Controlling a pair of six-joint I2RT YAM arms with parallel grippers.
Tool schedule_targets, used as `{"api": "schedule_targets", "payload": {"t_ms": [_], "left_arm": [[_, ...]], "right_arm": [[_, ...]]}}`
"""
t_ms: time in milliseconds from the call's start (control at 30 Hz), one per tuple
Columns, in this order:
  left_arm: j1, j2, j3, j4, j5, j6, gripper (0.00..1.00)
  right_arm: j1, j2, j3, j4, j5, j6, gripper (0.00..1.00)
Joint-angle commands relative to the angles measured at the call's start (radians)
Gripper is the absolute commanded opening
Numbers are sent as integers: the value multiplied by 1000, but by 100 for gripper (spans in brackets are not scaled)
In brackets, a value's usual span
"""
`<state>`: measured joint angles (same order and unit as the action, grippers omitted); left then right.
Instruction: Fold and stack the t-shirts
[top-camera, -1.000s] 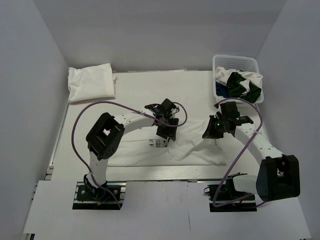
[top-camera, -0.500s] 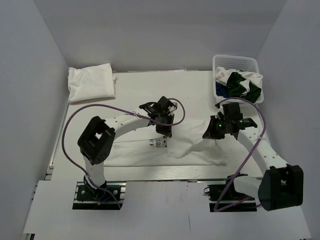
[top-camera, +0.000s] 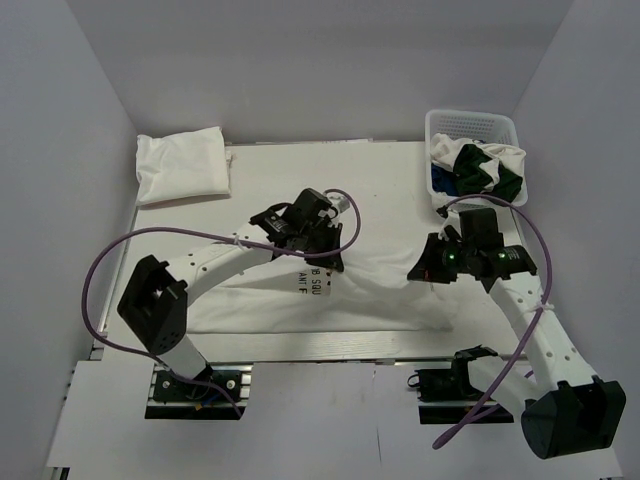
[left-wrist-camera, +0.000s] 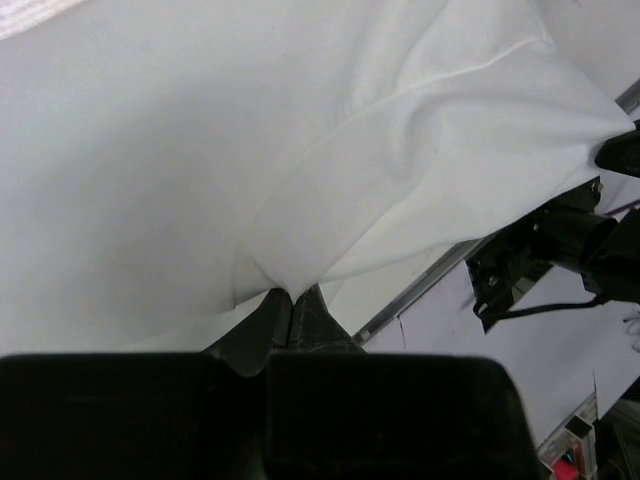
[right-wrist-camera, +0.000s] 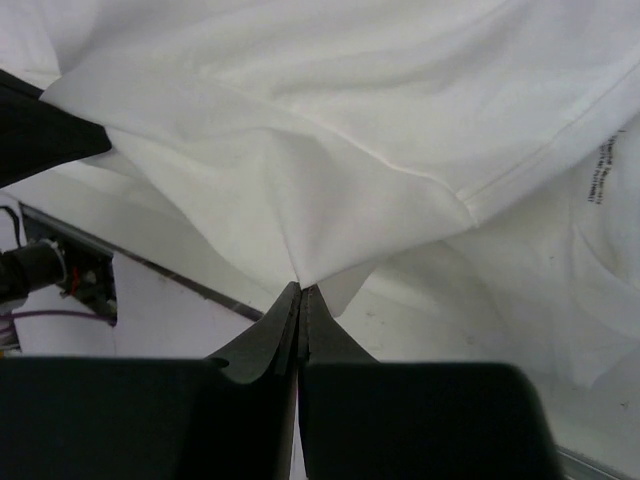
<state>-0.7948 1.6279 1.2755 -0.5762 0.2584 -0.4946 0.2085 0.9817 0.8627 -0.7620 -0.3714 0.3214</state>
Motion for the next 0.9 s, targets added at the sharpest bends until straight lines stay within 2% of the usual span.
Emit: {"api": "schedule_targets", "payload": {"t_ms": [0, 200, 267, 400, 433, 467, 533, 567, 633, 667, 700, 733, 833, 867], "left_arm": [[-7, -94, -24, 19, 84, 10, 0], [12, -76, -45, 47, 39, -5, 0], [12, 10, -10, 38, -65, -44, 0], [22, 199, 126, -30, -143, -53, 2], [22, 232, 151, -75, -159, -64, 18], [32, 287, 175, -105, -178, -73, 23], [32, 316, 223, -155, -205, -73, 45], [32, 316, 223, -155, -205, -73, 61], [32, 281, 211, -166, -215, -73, 70], [32, 259, 182, -166, -226, -73, 79], [32, 238, 165, -166, -238, -84, 83], [32, 190, 148, -166, -239, -84, 86], [13, 124, 84, -175, -248, -93, 86], [12, 83, 50, -160, -225, -81, 90]], "right_arm": [[-3, -26, 42, -68, -116, -30, 0], [-6, 30, 42, -5, -36, -5, 0], [-6, 61, 21, 88, 76, 42, 0], [-11, 299, 24, 200, 215, 94, 0], [-12, 330, 53, 208, 259, 102, 0], [-9, 416, 68, 205, 262, 99, 4], [-5, 448, 101, 219, 270, 97, 26], [-3, 454, 114, 224, 272, 90, 41], [-4, 434, 107, 237, 264, 87, 56], [-3, 389, 92, 230, 264, 88, 61], [-1, 373, 84, 227, 270, 82, 67], [0, 329, 76, 213, 269, 82, 67], [25, 205, 3, 217, 204, 32, 67], [38, 166, -45, 216, 159, 24, 67]]}}
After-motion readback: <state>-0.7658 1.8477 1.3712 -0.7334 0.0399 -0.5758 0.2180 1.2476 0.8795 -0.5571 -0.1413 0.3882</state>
